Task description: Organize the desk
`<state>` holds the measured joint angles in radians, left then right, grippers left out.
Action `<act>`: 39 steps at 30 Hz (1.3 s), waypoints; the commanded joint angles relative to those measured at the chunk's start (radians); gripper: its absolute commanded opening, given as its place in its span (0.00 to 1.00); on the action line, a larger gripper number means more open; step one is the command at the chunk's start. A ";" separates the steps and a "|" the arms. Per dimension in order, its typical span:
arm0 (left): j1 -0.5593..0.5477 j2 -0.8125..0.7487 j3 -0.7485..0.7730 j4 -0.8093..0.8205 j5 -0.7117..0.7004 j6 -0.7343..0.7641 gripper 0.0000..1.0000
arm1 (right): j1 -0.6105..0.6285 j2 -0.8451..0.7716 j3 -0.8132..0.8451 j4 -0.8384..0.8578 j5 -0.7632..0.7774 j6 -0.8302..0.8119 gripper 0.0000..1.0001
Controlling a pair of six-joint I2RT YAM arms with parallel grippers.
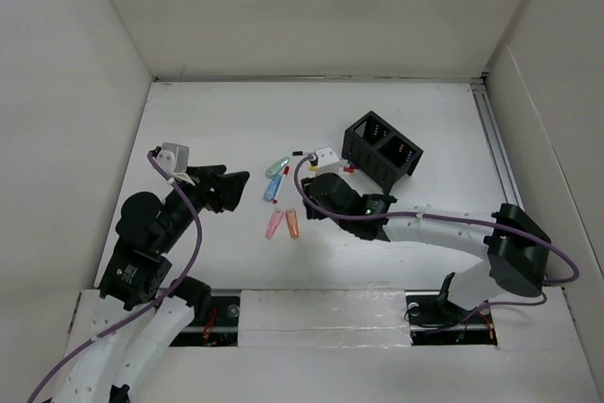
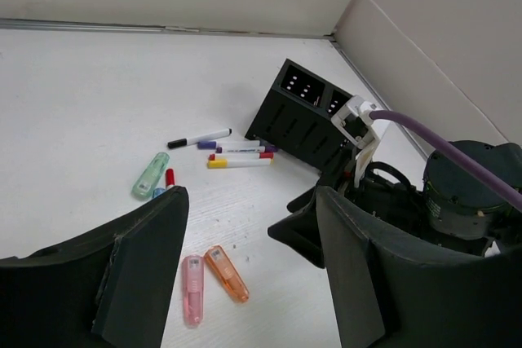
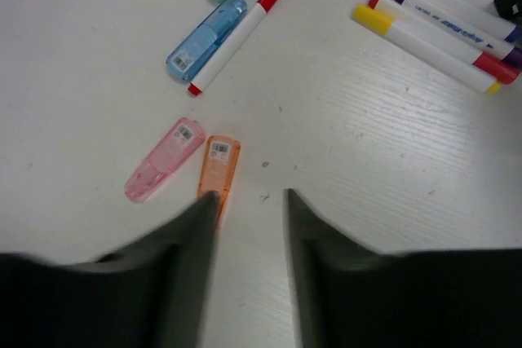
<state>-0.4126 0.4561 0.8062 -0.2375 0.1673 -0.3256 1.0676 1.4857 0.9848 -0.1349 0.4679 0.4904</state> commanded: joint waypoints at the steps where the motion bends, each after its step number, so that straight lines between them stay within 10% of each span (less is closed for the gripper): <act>1: 0.001 -0.022 -0.010 0.029 -0.003 0.010 0.61 | 0.020 0.010 0.022 0.009 -0.007 0.030 0.33; 2: 0.001 -0.025 -0.010 0.033 0.004 0.011 0.60 | 0.029 0.010 0.015 0.017 -0.014 0.043 0.06; 7: 0.001 -0.031 -0.013 0.043 0.005 0.010 0.47 | 0.042 0.022 -0.012 0.066 -0.012 0.062 0.00; 13: 0.001 -0.034 -0.016 0.041 -0.011 0.002 0.07 | 0.072 0.106 0.012 0.023 -0.009 0.056 0.49; 19: 0.001 -0.025 -0.016 0.040 -0.017 -0.003 0.39 | 0.081 0.203 0.052 0.021 0.017 0.060 0.58; 39: 0.001 -0.051 -0.019 0.033 -0.060 -0.012 0.40 | 0.081 0.350 0.124 0.075 0.009 0.070 0.54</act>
<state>-0.4126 0.4278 0.7933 -0.2367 0.1337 -0.3275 1.1423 1.8053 1.0664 -0.1143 0.4644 0.5503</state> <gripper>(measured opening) 0.400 0.542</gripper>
